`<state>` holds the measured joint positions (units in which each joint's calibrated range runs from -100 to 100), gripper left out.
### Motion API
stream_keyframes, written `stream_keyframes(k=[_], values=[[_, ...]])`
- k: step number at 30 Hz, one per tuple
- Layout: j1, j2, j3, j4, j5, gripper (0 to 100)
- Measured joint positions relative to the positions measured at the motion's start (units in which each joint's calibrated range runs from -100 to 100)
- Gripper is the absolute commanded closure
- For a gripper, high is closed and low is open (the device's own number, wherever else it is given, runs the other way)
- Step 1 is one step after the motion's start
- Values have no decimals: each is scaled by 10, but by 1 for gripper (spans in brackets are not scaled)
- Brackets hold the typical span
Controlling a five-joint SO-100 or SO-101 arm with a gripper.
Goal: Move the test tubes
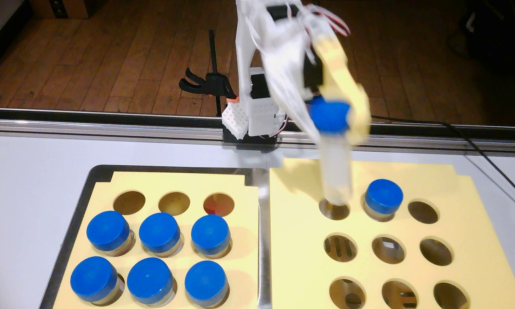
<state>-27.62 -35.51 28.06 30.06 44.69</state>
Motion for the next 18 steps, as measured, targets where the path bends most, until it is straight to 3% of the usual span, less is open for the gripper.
stream_keyframes(k=[13, 18], values=[[-47, 37, 136, -11, 0, 90], [-55, 39, 163, -12, -8, 72]])
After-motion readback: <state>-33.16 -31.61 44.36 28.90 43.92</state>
